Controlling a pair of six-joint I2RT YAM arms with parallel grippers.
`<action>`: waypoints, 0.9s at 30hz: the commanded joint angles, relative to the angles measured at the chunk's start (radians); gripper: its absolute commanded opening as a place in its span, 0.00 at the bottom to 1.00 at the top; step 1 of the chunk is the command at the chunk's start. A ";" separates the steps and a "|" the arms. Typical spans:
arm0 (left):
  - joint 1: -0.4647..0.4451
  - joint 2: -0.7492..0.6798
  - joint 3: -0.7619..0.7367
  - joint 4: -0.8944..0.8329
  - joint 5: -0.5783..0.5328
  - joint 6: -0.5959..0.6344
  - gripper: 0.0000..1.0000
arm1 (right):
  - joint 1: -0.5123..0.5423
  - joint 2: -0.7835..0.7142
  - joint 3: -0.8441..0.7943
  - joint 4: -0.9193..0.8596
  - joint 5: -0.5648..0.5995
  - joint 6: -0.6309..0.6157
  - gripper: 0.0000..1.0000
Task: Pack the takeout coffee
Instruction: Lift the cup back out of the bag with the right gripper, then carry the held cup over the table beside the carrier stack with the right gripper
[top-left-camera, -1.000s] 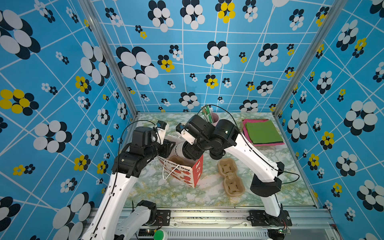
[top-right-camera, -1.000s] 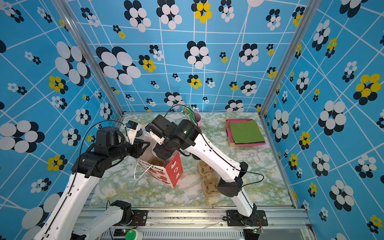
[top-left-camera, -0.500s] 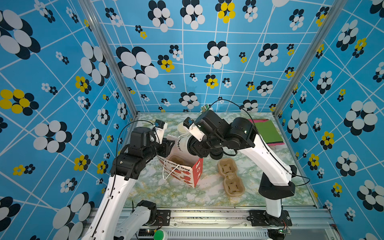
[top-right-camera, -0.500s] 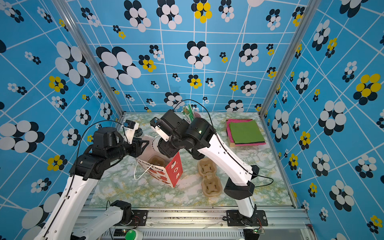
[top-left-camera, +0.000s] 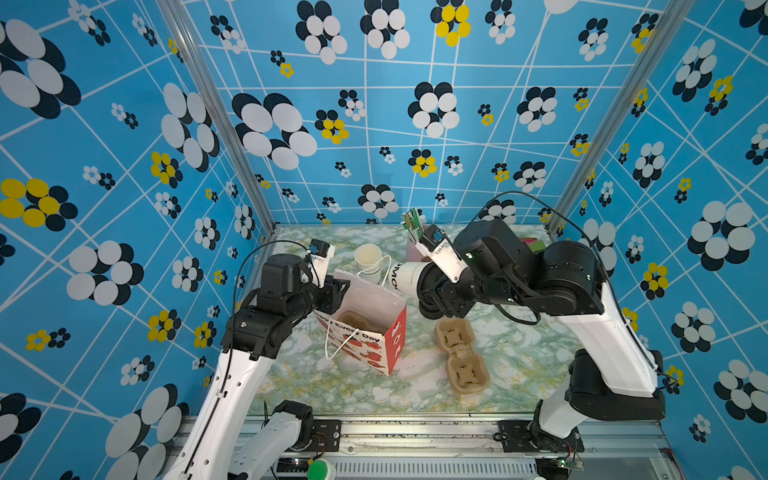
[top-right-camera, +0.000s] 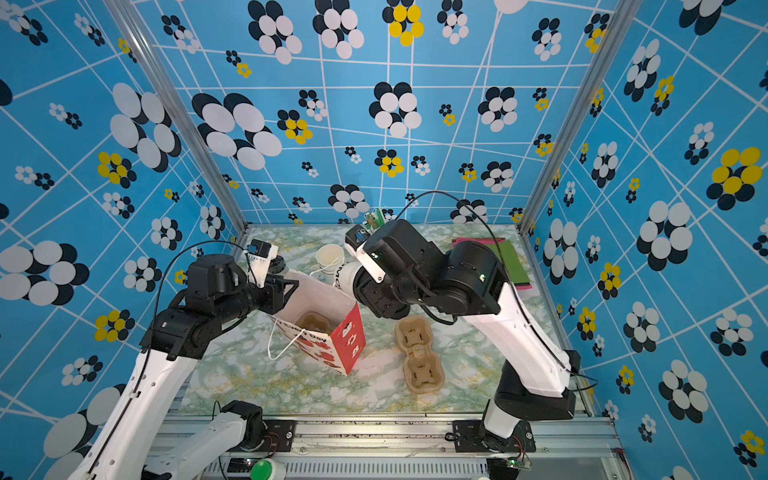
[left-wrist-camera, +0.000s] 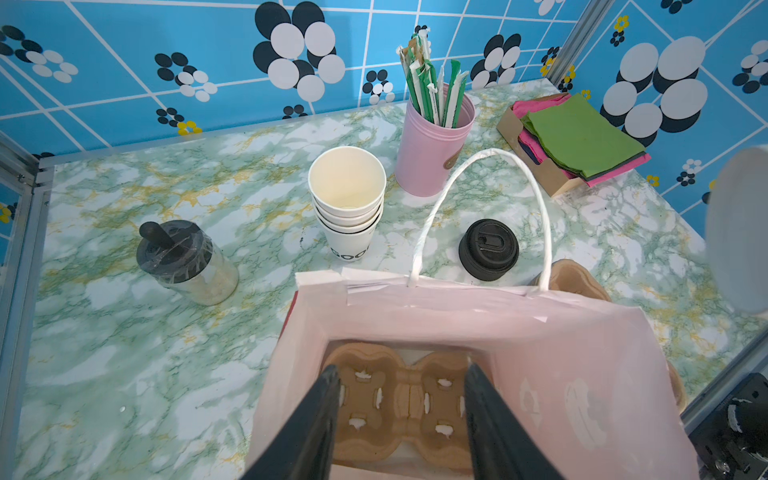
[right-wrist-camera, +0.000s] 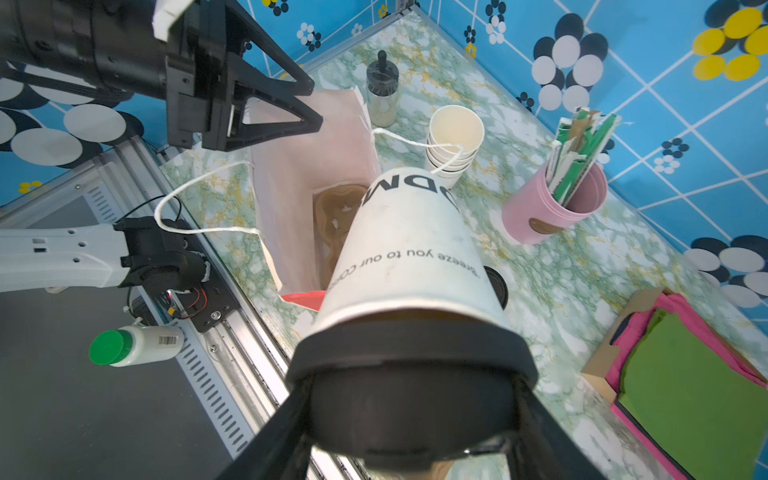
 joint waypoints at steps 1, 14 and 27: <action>0.004 -0.004 -0.017 0.023 -0.002 -0.010 0.50 | 0.007 -0.053 -0.059 0.015 0.085 0.040 0.50; 0.003 -0.005 -0.024 0.028 0.008 -0.013 0.51 | -0.401 -0.164 -0.495 0.100 0.031 0.082 0.51; 0.012 -0.023 -0.058 0.054 0.036 -0.014 0.51 | -0.704 0.102 -0.596 0.109 -0.190 0.002 0.51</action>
